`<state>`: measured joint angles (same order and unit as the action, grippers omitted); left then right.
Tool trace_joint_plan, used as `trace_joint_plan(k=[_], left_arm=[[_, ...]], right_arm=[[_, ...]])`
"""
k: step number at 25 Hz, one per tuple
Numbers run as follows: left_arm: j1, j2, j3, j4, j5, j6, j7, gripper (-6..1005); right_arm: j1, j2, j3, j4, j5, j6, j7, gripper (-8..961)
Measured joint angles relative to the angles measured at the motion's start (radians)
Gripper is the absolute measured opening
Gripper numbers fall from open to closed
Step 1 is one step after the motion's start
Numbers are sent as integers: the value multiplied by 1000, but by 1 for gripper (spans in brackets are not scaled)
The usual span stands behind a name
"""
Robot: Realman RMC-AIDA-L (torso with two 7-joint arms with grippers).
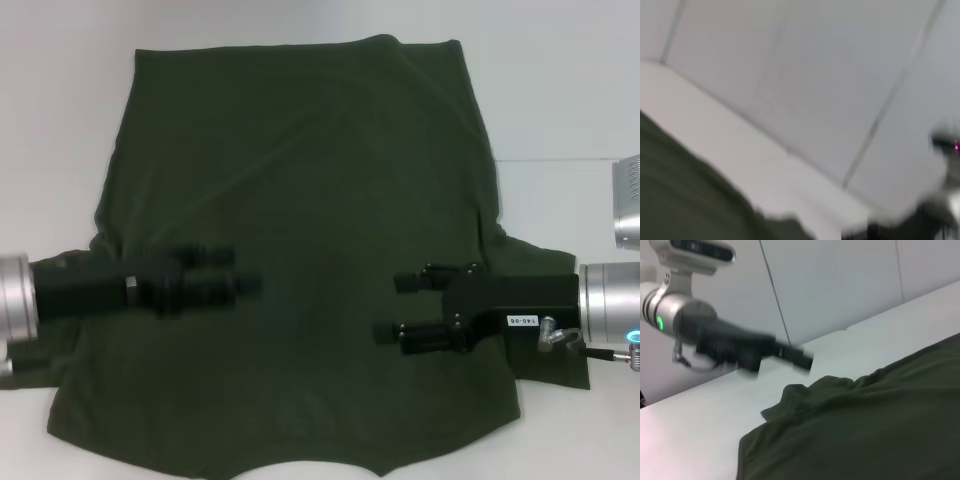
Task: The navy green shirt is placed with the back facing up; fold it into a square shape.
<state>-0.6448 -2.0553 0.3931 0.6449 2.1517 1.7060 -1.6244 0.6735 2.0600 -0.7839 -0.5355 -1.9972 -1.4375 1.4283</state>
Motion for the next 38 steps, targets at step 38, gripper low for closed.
trace_joint_plan(k=[38], left_arm=[[118,49,-316,123,299,-408,-748,830]], right_arm=[[-13,-15,-42,3,-1,18,-26,915]])
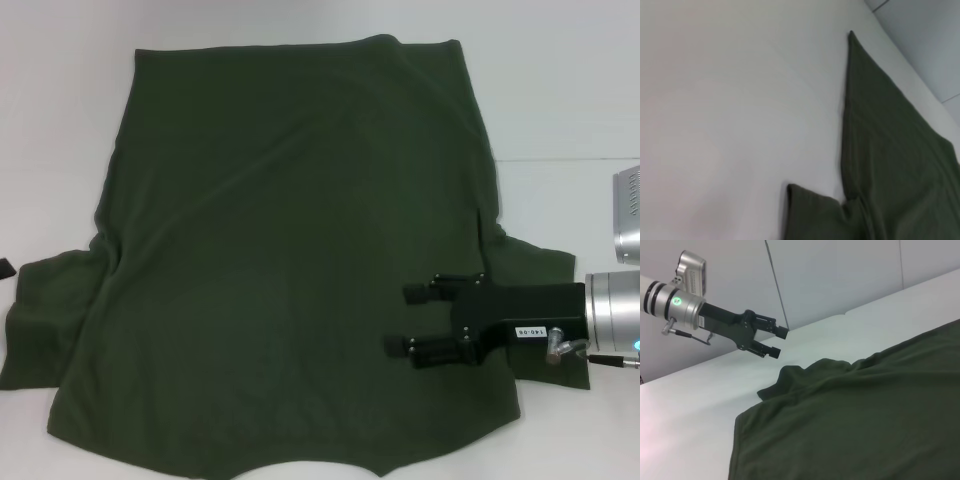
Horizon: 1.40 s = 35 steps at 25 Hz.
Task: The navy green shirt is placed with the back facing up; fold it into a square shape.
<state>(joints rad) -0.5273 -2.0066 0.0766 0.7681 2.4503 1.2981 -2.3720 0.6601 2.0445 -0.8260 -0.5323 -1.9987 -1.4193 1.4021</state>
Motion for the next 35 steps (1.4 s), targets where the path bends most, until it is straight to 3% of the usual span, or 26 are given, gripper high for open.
trace_joint_plan(k=[12,35], left_arm=[[-23,0,88,-72,25,-141,43,829],[-63,9,126,-138,90,-160,55,828]], right_arm=[[1,0,-1,0,0,0,4,914],[4,0,-1,0,-7,0,9,914]])
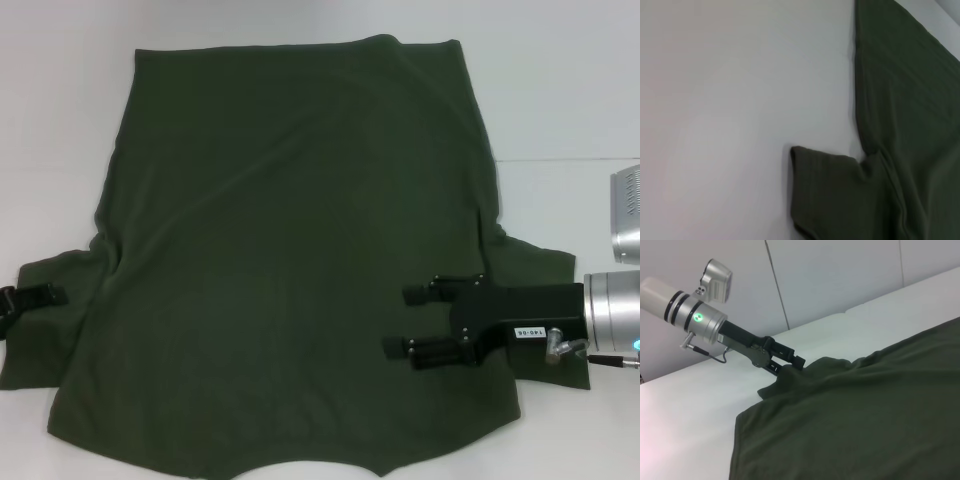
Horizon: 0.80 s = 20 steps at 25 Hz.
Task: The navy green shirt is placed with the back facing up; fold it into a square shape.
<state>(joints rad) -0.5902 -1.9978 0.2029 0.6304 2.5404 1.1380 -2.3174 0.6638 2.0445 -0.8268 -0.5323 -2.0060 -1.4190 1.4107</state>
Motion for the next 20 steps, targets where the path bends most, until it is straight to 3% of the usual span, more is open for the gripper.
trace_joint_plan(k=[6,17,20], left_arm=[[-6,1,9,0,0,-1,1,827],[-7,2,9,0,14,-1,-6,657],[-6,2,9,0,15,-2,-7,512]], right_arm=[[2,0,0,0,-5,0,2,914],[5,0,0,0,-5,0,2,915],[5,0,0,0,-5,1,2,915]])
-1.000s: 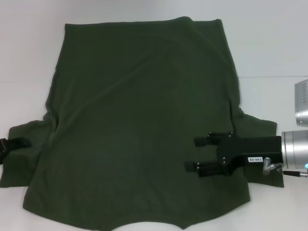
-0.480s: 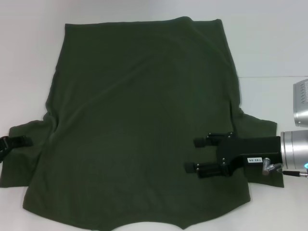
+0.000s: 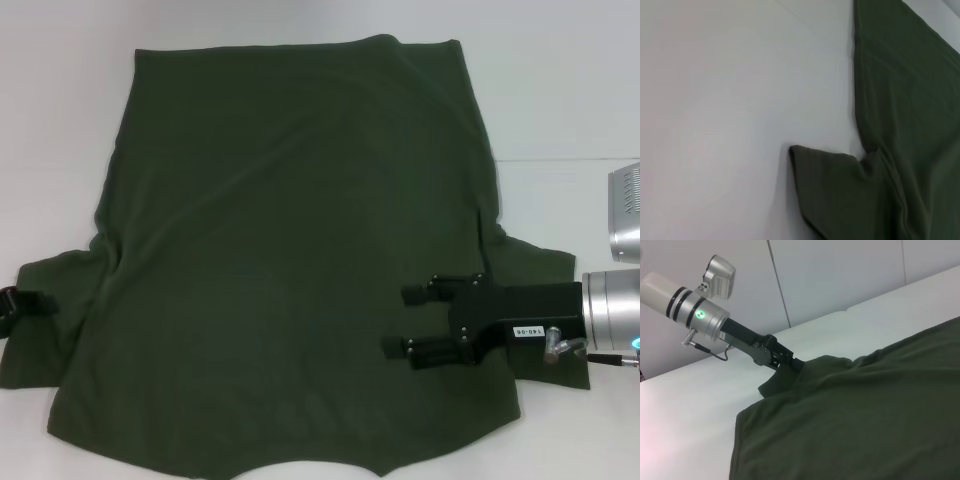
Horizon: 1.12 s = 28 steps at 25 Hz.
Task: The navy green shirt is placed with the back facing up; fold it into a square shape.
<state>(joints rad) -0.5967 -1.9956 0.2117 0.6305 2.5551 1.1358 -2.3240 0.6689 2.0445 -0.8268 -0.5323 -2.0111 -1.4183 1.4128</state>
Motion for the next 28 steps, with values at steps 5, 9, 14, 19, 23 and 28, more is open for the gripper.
trace_joint_plan(k=[5,9,14,19,23,28], left_arm=[[0,0,0,0,1,0,0,390],[-2,0,1,-1,3,1,-3,371],[-6,2,2,-3,12,3,-19,347],[-6,3,3,-3,13,4,-19,247],[-6,3,3,-3,13,4,-18,124],[-7,3,2,-3,10,3,-20,15]], right_arm=[[1,0,0,0,0,1,0,915],[1,0,0,0,0,5,0,914],[2,0,0,0,0,7,0,915],[2,0,0,0,0,7,0,914],[2,0,0,0,0,7,0,915],[2,0,0,0,0,7,0,915]])
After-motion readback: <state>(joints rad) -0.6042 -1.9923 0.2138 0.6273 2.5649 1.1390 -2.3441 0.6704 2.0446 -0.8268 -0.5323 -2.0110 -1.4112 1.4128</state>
